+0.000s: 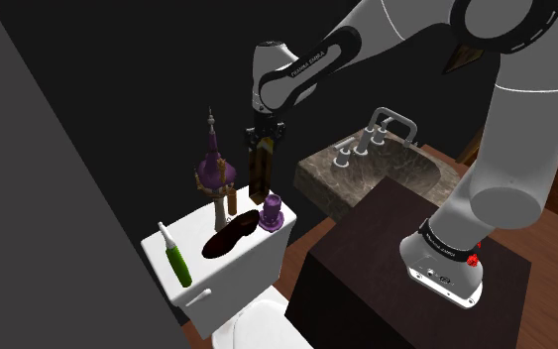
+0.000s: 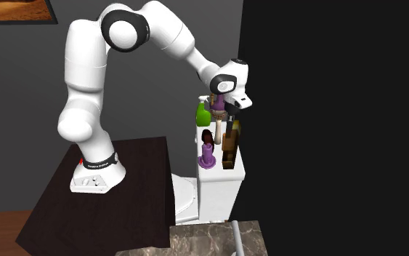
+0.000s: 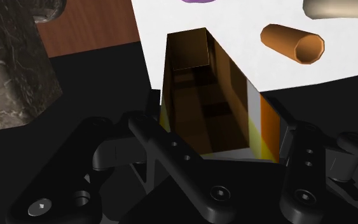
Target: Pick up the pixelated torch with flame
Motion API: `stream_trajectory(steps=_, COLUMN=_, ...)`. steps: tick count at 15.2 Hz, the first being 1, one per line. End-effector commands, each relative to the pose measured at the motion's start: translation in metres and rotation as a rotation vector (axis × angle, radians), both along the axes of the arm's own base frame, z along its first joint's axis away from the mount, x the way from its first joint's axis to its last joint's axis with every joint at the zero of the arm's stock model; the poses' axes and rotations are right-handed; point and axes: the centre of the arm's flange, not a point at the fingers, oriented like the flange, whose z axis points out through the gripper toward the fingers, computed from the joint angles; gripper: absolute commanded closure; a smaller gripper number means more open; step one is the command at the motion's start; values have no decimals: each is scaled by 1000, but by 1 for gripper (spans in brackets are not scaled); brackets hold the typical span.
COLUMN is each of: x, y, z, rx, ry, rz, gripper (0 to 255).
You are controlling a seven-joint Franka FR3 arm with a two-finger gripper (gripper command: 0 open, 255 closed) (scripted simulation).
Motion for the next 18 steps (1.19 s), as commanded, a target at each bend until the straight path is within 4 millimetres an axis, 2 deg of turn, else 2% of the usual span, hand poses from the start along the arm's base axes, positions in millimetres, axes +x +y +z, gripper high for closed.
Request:
stream_trajectory(steps=1, x=1, y=0, z=-1, rx=0, ry=1, rz=0, gripper=255)
stream_trajectory(steps=16, x=1, y=0, z=78, rx=0, ry=1, rz=0, gripper=255)
stream_trajectory(steps=18, x=1, y=0, z=79, rx=0, ry=1, rz=0, gripper=255)
